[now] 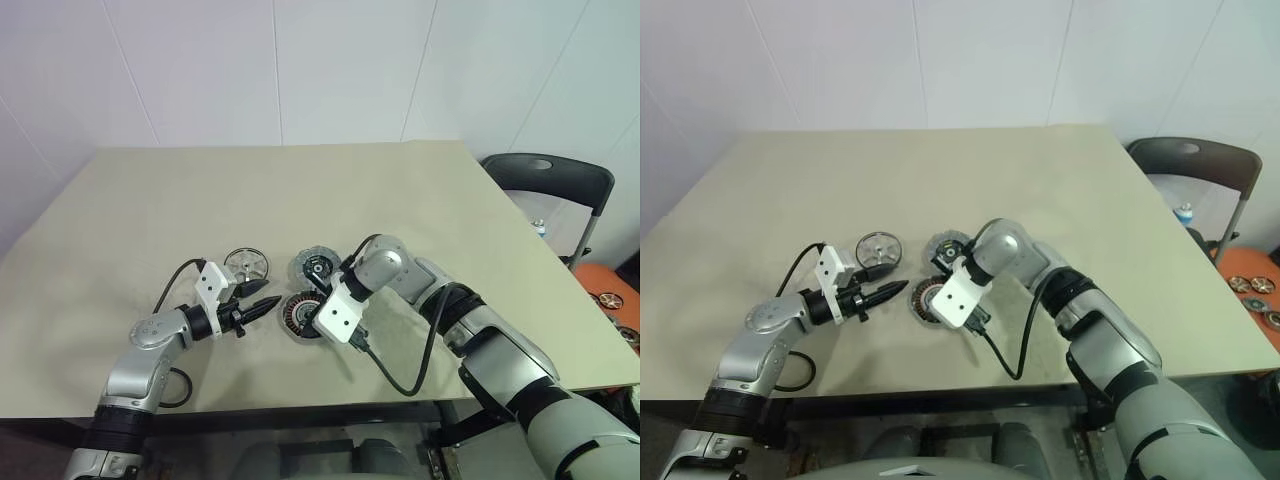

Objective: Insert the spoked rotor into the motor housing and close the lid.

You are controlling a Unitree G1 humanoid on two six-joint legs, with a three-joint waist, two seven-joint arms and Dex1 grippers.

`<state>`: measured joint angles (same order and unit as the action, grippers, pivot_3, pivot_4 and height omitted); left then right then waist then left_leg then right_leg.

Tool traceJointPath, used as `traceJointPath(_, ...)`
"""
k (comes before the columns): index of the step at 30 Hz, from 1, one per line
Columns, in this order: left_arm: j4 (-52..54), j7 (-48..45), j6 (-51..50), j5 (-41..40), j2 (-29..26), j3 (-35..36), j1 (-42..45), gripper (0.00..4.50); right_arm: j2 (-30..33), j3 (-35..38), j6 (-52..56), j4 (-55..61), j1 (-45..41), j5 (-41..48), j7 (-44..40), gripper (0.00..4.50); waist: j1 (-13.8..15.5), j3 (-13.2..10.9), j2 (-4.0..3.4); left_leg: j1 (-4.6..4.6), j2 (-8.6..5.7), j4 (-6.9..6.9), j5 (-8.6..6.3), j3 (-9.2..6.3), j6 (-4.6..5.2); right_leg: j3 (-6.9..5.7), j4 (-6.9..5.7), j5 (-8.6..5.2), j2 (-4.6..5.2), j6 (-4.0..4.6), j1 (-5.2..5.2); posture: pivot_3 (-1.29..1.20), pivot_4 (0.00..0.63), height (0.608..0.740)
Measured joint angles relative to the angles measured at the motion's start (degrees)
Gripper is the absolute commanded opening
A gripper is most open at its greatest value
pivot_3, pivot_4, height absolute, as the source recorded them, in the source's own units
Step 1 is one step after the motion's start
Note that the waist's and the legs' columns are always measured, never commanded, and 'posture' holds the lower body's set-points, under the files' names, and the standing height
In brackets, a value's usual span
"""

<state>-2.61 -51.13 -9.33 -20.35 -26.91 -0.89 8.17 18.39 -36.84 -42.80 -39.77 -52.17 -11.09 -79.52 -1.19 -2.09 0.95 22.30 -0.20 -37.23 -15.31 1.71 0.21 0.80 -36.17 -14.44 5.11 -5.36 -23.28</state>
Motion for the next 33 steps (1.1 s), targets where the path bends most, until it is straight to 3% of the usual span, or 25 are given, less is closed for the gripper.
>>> traceJointPath(33,-0.2,-0.1,0.0,0.4,0.7,-0.2,0.6,2.34,-0.7,0.3,-1.9,-5.6,-3.1,-4.5,8.7,0.04,0.0,0.0,0.00,-0.04,0.01,0.00,0.03,0.00,-0.03,0.00,-0.03,0.00,-0.09,0.00,0.03,0.00,0.000,0.740)
